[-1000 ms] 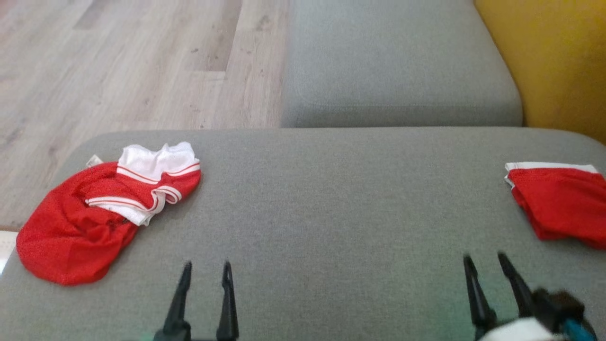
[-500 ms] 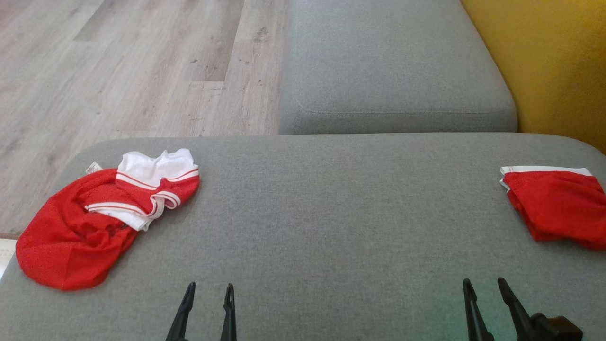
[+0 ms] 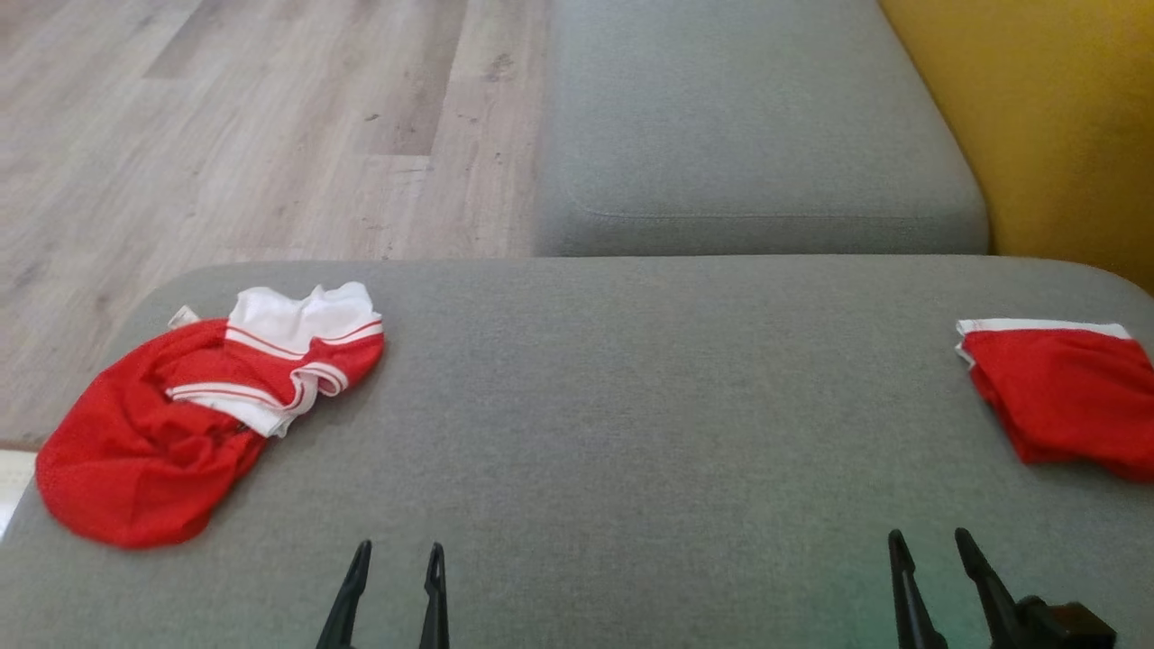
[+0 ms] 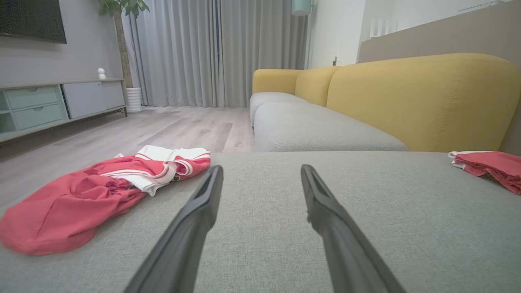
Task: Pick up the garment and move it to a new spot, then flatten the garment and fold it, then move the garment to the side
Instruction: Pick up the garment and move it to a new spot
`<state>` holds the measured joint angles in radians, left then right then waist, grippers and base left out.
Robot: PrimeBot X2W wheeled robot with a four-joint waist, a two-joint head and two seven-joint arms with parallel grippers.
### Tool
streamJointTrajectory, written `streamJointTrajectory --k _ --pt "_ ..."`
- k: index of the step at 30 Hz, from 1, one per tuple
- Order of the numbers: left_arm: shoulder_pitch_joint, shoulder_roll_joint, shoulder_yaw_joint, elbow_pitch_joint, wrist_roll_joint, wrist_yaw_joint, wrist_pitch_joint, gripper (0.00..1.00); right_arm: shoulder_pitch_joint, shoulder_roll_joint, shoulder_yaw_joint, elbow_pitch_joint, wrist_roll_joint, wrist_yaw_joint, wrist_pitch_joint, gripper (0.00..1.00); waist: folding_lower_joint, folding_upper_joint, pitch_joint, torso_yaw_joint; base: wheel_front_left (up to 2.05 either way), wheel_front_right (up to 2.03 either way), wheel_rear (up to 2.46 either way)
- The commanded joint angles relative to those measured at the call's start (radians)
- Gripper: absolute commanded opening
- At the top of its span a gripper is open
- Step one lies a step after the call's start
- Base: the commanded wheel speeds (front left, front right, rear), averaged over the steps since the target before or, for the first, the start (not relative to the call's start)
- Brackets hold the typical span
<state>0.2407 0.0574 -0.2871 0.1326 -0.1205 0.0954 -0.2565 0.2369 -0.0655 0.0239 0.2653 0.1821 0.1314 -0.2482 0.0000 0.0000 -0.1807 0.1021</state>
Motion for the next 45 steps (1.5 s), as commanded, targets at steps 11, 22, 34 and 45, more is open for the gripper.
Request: streamJointTrajectory --k 11,22,34,45 --pt "-0.069 -0.007 0.062 -0.037 0.027 0.001 -0.005 1.0 -0.041 0.01 0.055 -0.049 0.015 -0.001 -0.014 1.0 0.0 0.0 0.042 0.197 0.0 0.0 0.0" --pt "-0.08 -0.007 0.123 -0.063 0.034 0.027 -0.005 1.0 -0.116 0.014 0.113 -0.039 0.041 -0.001 -0.014 1.0 0.0 0.0 0.11 0.356 0.0 0.0 0.0" --pt "-0.079 -0.007 0.145 -0.097 0.015 0.062 -0.005 1.0 -0.157 -0.019 0.135 -0.013 0.065 -0.001 -0.014 1.0 0.0 0.0 0.144 0.384 0.0 0.0 0.0" --pt "-0.305 0.064 0.245 -0.155 0.048 0.024 -0.005 1.0 -0.142 -0.111 0.111 -0.086 0.036 -0.001 -0.014 1.0 0.0 0.0 0.325 0.364 0.0 0.0 0.0"
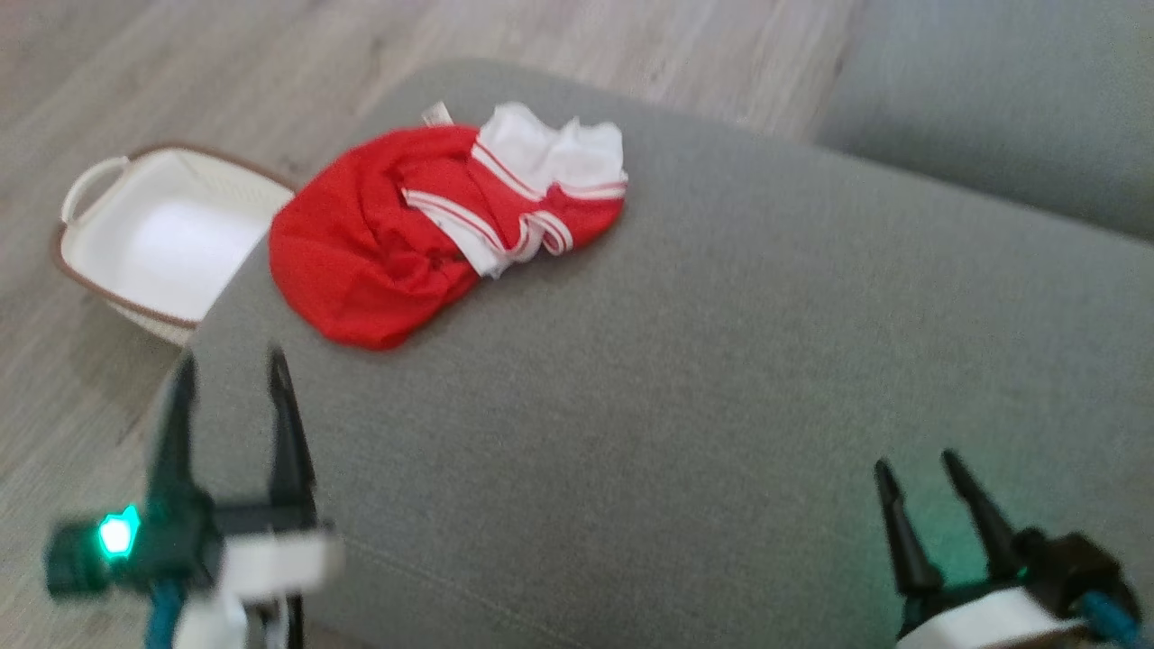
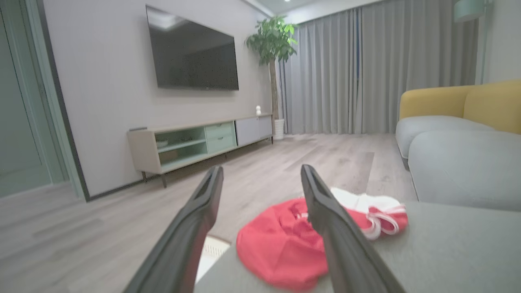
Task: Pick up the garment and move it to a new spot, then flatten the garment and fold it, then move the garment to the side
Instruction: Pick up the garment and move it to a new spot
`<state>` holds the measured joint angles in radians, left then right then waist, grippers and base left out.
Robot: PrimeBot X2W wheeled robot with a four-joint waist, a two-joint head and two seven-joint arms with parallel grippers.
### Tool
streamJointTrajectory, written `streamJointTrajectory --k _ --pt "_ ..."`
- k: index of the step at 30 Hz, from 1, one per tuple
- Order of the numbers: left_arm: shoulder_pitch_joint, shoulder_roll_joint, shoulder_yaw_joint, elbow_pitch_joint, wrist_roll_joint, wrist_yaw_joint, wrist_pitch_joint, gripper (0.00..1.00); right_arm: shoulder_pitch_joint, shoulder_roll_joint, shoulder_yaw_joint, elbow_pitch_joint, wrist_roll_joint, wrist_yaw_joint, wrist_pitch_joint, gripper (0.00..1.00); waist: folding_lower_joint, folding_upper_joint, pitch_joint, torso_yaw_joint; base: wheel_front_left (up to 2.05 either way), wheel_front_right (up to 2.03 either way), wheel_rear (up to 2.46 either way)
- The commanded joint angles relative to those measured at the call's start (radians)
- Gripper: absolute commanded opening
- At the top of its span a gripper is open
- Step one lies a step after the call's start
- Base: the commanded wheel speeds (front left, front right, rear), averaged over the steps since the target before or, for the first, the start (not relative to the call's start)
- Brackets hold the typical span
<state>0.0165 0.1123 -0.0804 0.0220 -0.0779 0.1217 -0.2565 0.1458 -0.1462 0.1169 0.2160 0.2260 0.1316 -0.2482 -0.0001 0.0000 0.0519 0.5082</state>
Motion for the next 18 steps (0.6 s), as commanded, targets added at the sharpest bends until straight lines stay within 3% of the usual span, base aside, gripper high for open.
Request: streamJointTrajectory --k 1,9,18 --pt "-0.124 0.015 0.044 -0.044 0.006 -0.007 -0.005 1.0 -0.062 -0.048 0.018 -0.046 -0.009 -0.001 -0.014 1.0 0.0001 0.0 0.119 -0.047 0.0 0.0 0.0" --pt "-0.58 0.056 0.039 0.166 -0.018 -0.072 0.04 1.0 -0.15 -0.202 0.013 -0.126 -0.011 -0.001 -0.013 1.0 0.0001 0.0 0.313 -0.075 0.0 0.0 0.0" --pt "-1.041 0.034 0.072 0.68 -0.125 -0.111 0.24 1.0 -0.199 -0.338 -0.031 -0.283 -0.002 -0.001 0.065 1.0 0.0001 0.0 0.467 -0.11 0.0 0.0 0.0"
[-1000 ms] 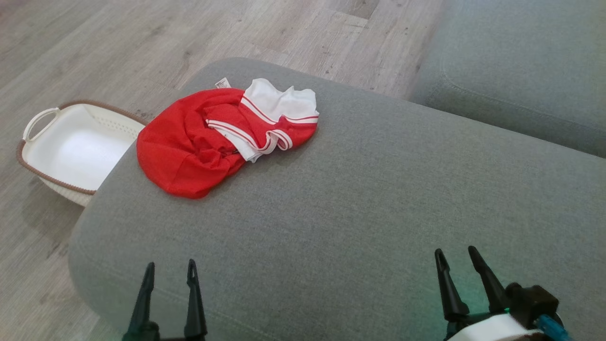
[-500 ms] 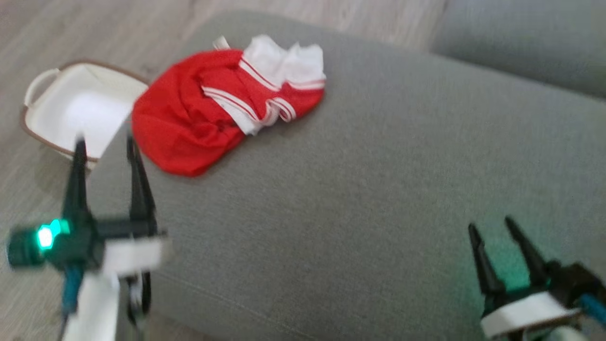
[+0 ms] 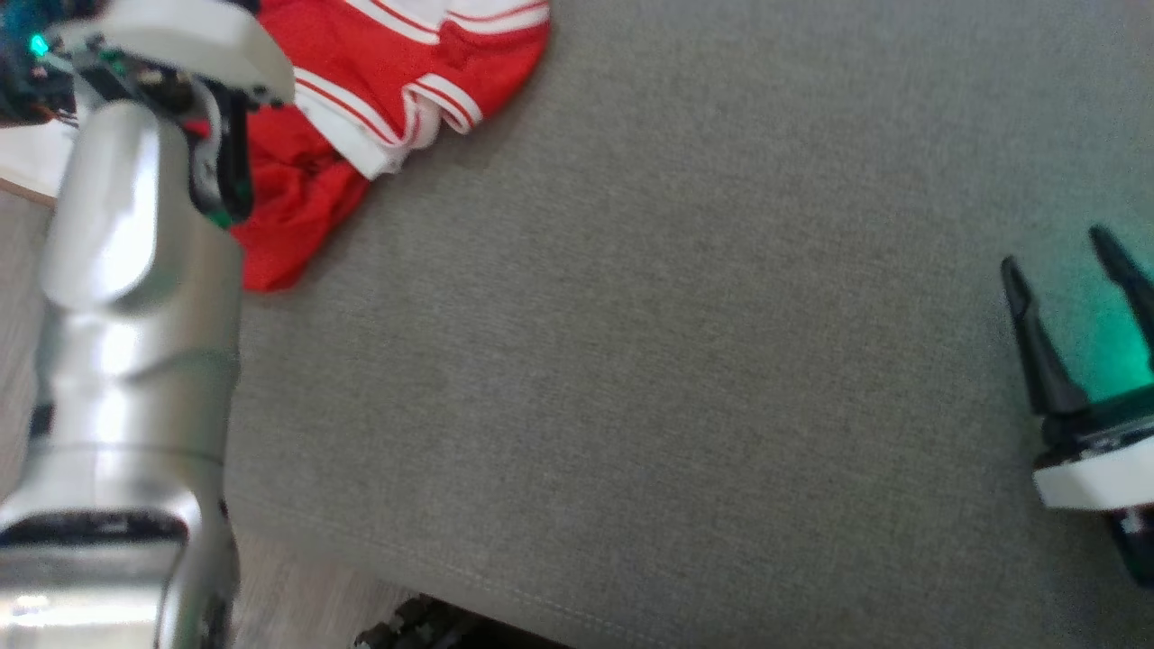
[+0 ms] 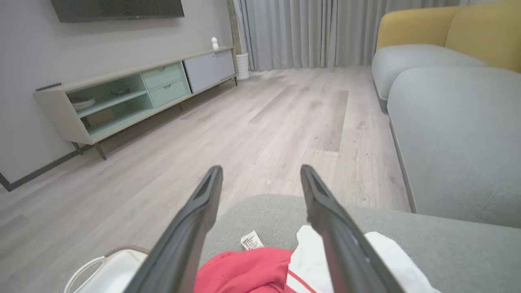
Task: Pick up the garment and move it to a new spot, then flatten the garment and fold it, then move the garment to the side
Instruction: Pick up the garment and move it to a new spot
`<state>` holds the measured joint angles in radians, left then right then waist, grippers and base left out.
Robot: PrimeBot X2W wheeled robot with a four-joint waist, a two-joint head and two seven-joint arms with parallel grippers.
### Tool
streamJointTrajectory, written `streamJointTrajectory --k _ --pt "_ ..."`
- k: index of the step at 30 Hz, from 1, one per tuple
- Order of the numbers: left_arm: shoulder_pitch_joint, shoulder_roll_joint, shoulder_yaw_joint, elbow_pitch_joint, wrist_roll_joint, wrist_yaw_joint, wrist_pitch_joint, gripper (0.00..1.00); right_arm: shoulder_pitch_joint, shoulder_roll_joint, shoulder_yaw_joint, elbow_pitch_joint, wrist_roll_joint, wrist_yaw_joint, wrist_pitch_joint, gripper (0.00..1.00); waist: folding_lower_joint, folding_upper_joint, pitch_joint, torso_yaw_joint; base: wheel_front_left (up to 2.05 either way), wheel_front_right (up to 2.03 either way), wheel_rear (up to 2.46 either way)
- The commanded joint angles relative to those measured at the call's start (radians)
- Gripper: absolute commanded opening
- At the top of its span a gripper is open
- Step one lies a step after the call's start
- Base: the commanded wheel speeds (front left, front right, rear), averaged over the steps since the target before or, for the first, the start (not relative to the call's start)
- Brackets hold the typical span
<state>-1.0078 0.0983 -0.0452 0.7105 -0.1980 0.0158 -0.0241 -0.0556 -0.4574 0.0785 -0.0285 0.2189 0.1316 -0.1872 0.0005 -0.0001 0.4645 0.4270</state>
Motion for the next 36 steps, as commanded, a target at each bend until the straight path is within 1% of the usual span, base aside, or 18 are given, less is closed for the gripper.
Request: streamJointTrajectory --k 1,4,8,13,15,16,17,22,26,28,31,36 --pt "-0.017 0.048 0.037 -0.009 -0.005 -0.005 0.008 1.0 0.002 -0.027 0.008 -0.039 0.005 -0.001 0.004 1.0 -0.0005 0.0001 0.055 -0.029 0.0 0.0 0.0" --pt "-0.091 0.054 0.05 0.142 -0.036 -0.025 0.051 1.0 0.006 -0.049 -0.009 -0.087 0.01 -0.001 0.032 1.0 -0.0005 0.0001 0.092 -0.042 0.0 0.0 0.0" --pt "-0.135 0.054 0.049 0.307 -0.052 -0.038 0.105 1.0 0.015 -0.067 -0.025 -0.134 0.013 -0.001 0.06 1.0 -0.0005 0.0001 0.13 -0.055 0.0 0.0 0.0" --pt "-0.156 0.044 0.056 0.439 -0.078 -0.054 0.13 1.0 0.009 -0.077 -0.037 -0.173 0.014 -0.001 0.077 1.0 -0.0005 0.0001 0.164 -0.063 0.0 0.0 0.0" --pt "-0.155 0.04 0.049 0.48 -0.082 -0.074 0.142 1.0 0.007 -0.077 -0.037 -0.18 0.013 -0.001 0.081 1.0 -0.0005 0.0001 0.168 -0.064 0.0 0.0 0.0" --pt "-0.157 0.041 0.046 0.491 -0.085 -0.085 0.139 0.69 0.006 -0.077 -0.035 -0.182 0.012 -0.001 0.083 1.0 -0.0005 0.0001 0.17 -0.065 0.0 0.0 0.0" --pt "-0.16 0.044 0.045 0.495 -0.087 -0.092 0.125 0.0 0.005 -0.079 -0.031 -0.182 0.011 -0.001 0.083 1.0 -0.0005 0.0001 0.169 -0.066 0.0 0.0 0.0" --pt "-0.194 0.084 0.038 0.489 -0.082 -0.105 0.006 0.0 -0.017 -0.081 -0.021 -0.164 0.011 -0.001 0.059 1.0 -0.0005 0.0001 0.13 -0.078 0.0 0.0 0.0" --pt "-0.226 0.109 0.006 0.473 -0.057 -0.116 -0.075 0.0 -0.031 -0.051 0.003 -0.114 0.019 -0.001 0.022 1.0 -0.0005 0.0001 0.047 -0.097 0.0 0.0 0.0" --pt "-0.244 0.116 -0.013 0.465 -0.044 -0.123 -0.1 0.0 -0.035 -0.023 0.018 -0.075 0.023 -0.001 -0.003 1.0 -0.0005 0.0001 -0.007 -0.111 0.0 0.0 0.0" --pt "-0.269 0.127 -0.048 0.448 -0.022 -0.132 -0.13 0.0 -0.035 0.037 0.05 -0.009 0.03 -0.001 -0.036 1.0 -0.0005 0.0001 -0.101 -0.144 0.0 0.0 0.0" --pt "-0.291 0.13 -0.121 0.413 0.007 -0.143 -0.135 0.0 -0.018 0.141 0.1 0.089 0.044 -0.001 -0.069 1.0 -0.0005 0.0001 -0.276 -0.218 0.0 0.0 0.0"
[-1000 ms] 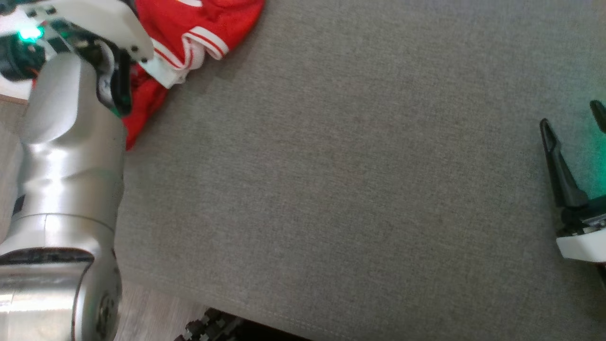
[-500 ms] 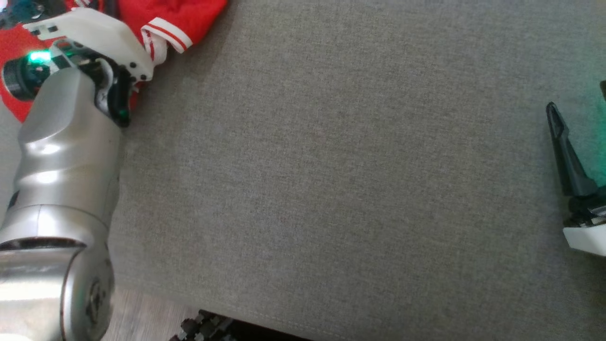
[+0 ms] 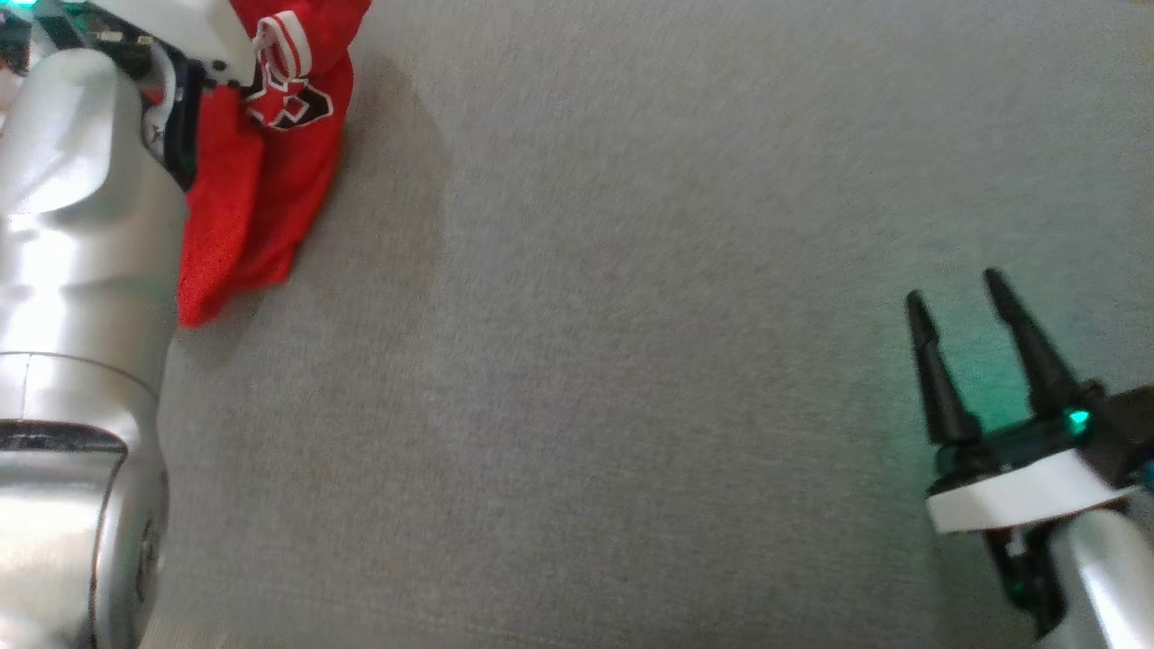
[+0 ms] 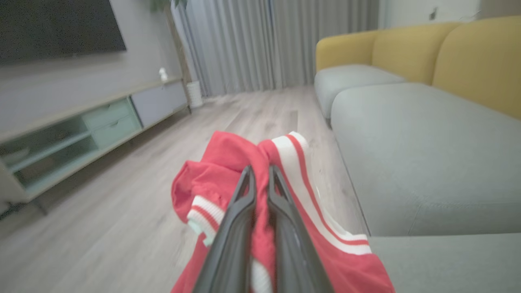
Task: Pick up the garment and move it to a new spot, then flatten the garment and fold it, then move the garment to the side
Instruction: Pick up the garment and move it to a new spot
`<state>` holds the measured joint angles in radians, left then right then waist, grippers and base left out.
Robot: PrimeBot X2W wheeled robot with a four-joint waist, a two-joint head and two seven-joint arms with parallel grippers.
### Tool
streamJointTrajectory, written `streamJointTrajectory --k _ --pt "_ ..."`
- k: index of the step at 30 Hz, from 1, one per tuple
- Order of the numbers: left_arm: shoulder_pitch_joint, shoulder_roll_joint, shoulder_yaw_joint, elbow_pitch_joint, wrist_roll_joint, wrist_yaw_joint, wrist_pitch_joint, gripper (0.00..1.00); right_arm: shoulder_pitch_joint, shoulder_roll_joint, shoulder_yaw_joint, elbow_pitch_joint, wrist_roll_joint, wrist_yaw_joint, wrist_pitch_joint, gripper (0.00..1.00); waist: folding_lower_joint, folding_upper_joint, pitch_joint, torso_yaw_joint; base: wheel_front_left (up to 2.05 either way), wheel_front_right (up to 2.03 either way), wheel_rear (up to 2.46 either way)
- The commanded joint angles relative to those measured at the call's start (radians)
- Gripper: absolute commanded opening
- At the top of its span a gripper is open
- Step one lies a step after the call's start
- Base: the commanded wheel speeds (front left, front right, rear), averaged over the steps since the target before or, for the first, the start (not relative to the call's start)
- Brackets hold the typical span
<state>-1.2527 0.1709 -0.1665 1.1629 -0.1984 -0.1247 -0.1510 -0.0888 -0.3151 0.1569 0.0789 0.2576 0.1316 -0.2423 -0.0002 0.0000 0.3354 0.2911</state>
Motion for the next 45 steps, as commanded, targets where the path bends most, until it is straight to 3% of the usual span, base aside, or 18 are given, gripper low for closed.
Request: streamJointTrajectory --k 1,7,14,23,30,36,37,38,45 --pt "-0.047 0.057 -0.015 -0.049 0.012 -0.004 -0.008 0.0 0.022 0.015 0.03 -0.002 0.007 -0.001 -0.016 1.0 0.0002 0.0 -0.182 -0.099 0.0 0.0 0.0" --pt "-0.034 0.02 -0.153 -0.127 -0.01 -0.006 0.027 0.0 0.075 0.099 0.039 0.029 0.013 -0.001 -0.019 1.0 0.0002 0.0 -0.347 -0.199 0.0 0.0 0.0" --pt "-0.002 -0.003 -0.282 -0.245 -0.125 -0.006 0.097 0.0 0.092 0.144 0.039 0.012 0.006 -0.001 -0.019 1.0 0.0002 0.0 -0.372 -0.303 0.0 0.0 0.0" --pt "0.199 -0.064 -0.425 -0.342 -0.27 -0.006 0.136 0.0 0.069 0.165 0.058 0.001 0.007 -0.001 -0.019 1.0 0.0002 0.0 -0.283 -0.427 0.0 0.0 0.0" --pt "0.39 -0.111 -0.5 -0.279 -0.286 -0.001 -0.025 0.0 -0.009 0.173 0.092 -0.003 0.012 -0.001 -0.019 1.0 0.0002 0.0 -0.118 -0.496 0.0 0.0 0.0" --pt "0.424 -0.12 -0.546 -0.223 -0.302 0.031 -0.087 0.0 -0.015 0.168 0.078 0.013 0.013 -0.001 -0.019 1.0 0.0002 0.0 -0.114 -0.483 0.0 0.0 0.0" --pt "0.431 -0.12 -0.554 -0.23 -0.317 0.035 -0.092 0.46 -0.011 0.167 0.078 0.018 0.013 -0.001 -0.019 1.0 0.0002 0.0 -0.124 -0.478 0.0 0.0 0.0" --pt "0.439 -0.12 -0.563 -0.238 -0.334 0.041 -0.096 1.0 -0.006 0.166 0.077 0.023 0.014 -0.001 -0.019 1.0 0.0002 0.0 -0.138 -0.471 0.0 0.0 0.0" --pt "0.517 -0.12 -0.586 -0.33 -0.39 0.143 -0.11 1.0 0.055 0.167 0.04 0.065 0.02 -0.001 -0.019 1.0 0.0002 0.0 -0.279 -0.399 0.0 0.0 0.0"
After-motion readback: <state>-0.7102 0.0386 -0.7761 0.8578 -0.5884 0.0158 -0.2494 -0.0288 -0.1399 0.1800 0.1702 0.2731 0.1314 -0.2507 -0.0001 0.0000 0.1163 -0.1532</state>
